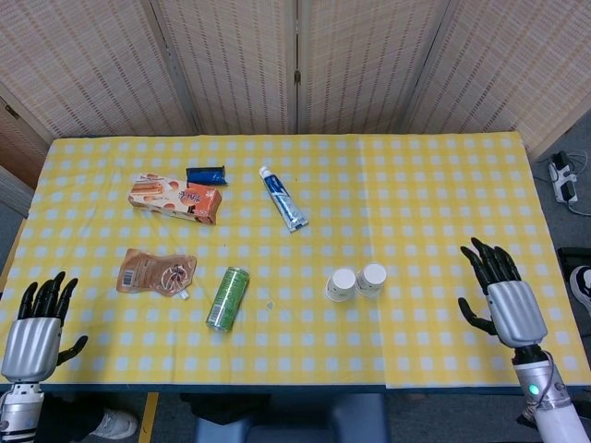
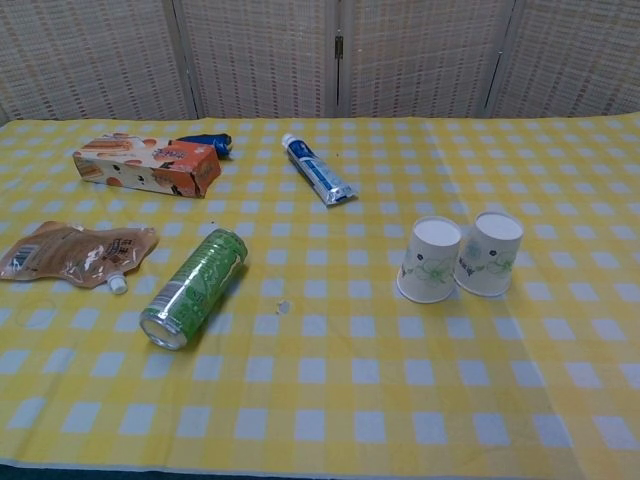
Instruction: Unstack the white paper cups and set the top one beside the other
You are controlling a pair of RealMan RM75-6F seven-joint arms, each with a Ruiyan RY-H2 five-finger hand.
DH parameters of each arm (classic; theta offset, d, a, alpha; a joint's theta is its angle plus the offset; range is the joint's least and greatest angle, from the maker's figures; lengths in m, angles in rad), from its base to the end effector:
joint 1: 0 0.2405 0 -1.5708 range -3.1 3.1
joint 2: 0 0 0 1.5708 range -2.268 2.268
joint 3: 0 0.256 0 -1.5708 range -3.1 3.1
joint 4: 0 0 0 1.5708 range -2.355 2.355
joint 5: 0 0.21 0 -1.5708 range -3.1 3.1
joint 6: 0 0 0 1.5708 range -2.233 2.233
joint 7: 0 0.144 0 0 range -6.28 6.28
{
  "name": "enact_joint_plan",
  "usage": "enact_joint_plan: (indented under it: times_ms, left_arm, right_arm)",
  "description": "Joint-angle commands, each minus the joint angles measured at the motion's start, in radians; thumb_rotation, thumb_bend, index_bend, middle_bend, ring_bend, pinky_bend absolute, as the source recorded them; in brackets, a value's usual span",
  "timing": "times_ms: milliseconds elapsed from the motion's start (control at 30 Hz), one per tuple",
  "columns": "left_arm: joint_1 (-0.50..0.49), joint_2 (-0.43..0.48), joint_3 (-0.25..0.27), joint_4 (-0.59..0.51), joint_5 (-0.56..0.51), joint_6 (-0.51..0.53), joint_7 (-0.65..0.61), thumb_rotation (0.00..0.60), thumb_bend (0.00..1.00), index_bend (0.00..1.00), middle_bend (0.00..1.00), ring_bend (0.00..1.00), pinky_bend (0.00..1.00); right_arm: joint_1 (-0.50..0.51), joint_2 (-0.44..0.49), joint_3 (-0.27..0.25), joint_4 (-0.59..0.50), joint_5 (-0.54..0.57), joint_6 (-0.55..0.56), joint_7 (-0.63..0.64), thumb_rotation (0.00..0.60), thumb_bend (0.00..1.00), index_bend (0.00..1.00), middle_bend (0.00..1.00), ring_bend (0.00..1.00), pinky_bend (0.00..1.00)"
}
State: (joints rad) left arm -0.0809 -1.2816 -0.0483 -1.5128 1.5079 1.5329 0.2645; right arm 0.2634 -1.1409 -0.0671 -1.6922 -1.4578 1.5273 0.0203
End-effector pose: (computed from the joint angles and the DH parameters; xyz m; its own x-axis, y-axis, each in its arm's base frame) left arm -0.3116 0.1796 0.1209 0.5705 -0.0391 0.8204 0.8210 -0.0003 -0.5709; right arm -0.2733 -0.2064 0.1378 0.2956 -0.0312 0.9548 -0.9485 -0.1286 0.2895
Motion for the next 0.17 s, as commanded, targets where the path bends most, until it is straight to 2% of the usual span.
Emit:
enact_joint_plan:
  times_ms: [33,167]
  left_arm:
    - [-0.001,0.0,0.002,-0.013,0.013,0.009,0.012,0.6,0.23,0.03,0.04,0.09,0.0]
    - [-0.005,-0.001,-0.002,-0.021,0.013,0.008,0.01,0.6,0.23,0.03,0.04,0.09,0.0]
  right_arm:
    - [-0.054,-0.007,-0.027,0.038,-0.044,0.046,0.044,0.6,0.43,0.0,0.0,0.0,0.0]
    - [-0.077,-0.002,-0.031,0.053,-0.07,0.046,0.082,0.6,0.43,0.0,0.0,0.0,0.0]
